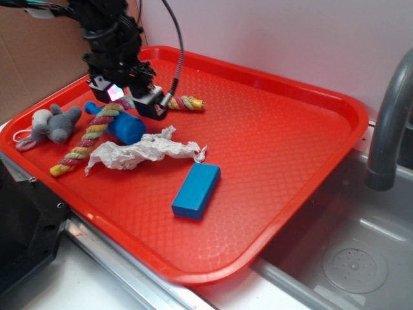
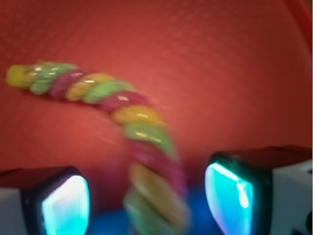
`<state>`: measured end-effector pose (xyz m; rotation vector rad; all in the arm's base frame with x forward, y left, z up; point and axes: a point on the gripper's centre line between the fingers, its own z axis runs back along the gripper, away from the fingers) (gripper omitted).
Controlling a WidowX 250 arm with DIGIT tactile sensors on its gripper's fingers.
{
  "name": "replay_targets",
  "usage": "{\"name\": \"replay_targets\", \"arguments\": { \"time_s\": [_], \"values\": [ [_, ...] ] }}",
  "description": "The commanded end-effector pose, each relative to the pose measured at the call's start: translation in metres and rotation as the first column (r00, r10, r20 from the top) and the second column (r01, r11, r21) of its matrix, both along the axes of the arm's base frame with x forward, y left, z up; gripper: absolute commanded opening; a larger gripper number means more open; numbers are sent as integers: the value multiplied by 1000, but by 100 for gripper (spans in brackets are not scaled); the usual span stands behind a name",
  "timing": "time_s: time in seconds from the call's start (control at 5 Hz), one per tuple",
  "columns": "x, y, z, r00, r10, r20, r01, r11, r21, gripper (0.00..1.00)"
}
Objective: Grab the multicolored rope.
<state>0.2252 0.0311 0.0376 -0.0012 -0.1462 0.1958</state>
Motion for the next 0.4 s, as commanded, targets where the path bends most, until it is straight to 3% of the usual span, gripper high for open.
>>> {"name": "replay_targets", "arguments": {
  "time_s": [0.0,0.2],
  "values": [
    [-9,12,-1,983,-48,-179,64,995,83,0],
    [-22,22,41,974,-31,-223,59,991,120,0]
  ]
}}
